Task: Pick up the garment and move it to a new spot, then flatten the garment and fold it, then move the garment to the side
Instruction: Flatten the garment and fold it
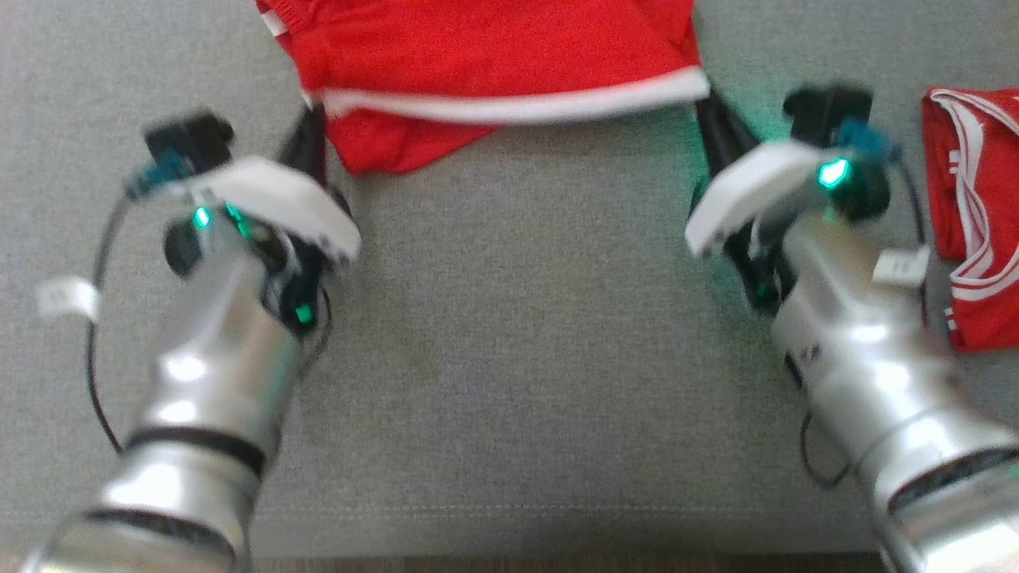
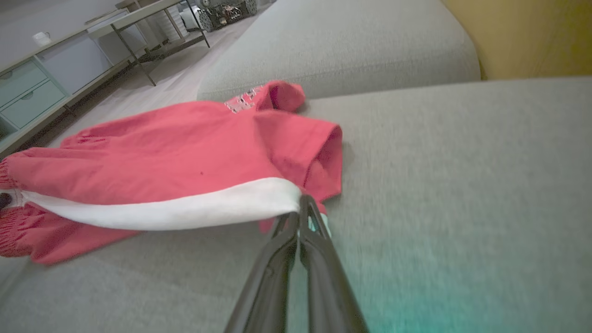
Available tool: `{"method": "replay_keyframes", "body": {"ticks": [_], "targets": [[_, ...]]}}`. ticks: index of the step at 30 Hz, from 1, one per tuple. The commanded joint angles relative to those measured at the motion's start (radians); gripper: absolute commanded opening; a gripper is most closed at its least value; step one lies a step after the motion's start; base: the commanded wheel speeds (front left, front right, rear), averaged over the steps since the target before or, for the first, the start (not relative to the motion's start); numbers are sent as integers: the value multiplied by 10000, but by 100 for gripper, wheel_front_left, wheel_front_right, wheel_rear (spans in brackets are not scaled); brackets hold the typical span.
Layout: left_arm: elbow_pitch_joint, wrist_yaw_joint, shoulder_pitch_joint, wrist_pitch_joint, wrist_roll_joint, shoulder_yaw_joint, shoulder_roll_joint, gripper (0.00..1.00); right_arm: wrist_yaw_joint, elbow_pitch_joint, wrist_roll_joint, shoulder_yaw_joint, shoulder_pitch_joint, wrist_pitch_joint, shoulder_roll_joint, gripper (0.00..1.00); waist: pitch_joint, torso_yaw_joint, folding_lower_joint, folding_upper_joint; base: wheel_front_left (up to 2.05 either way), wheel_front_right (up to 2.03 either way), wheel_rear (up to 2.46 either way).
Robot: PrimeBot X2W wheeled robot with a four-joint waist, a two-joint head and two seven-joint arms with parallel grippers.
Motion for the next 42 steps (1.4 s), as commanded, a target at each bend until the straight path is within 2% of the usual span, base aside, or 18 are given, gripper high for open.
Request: {"method": "replay_keyframes", "body": {"ticks": [1,4,7,16,20,21,22,29,35,42], "targets": [[-590,-40,242,-118,172,286,196,0,-9,-367,165,64,291,-279,207,0,-117,-23,-1,0,0,0,0],[-1293,-55,1372,-118,379,399,135,0,-9,-706,316,-86,1320,-503,207,0,-374,-40,-1,0,0,0,0],[-2443,-39,2829,-119,880,610,177,0,-9,-1508,-144,-540,2656,-576,170,0,-710,-147,-1,0,0,0,0],[-5599,489,6130,-119,2152,949,317,0,-9,-4557,-1432,-2245,6173,-388,132,0,-1636,-239,-1,0,0,0,0],[-6729,711,7507,-89,2215,933,459,0,-9,-6660,-1887,-3059,8265,526,179,0,-2124,-196,-1,0,0,0,0],[-6729,711,7507,-89,2215,933,459,0,-9,-6660,-1887,-3059,8265,526,179,0,-2124,-196,-1,0,0,0,0],[-7027,781,7814,-25,2201,934,520,0,-9,-7254,-2011,-3249,8794,850,188,0,-2219,-202,-1,0,0,0,0],[-9043,1447,9693,1002,1904,1083,884,0,-9,-11075,-2307,-3810,11740,3040,205,0,-2891,-271,-1,0,0,0,0],[-10409,1989,10780,1547,1774,1250,1098,0,-9,-12830,-2268,-4079,12940,3978,206,0,-3228,-312,-1,0,0,0,0],[-11087,2194,10947,1961,1726,1267,1247,0,-9,-13447,-2363,-4435,12850,4202,207,0,-3270,-156,-1,0,0,0,0]]}}
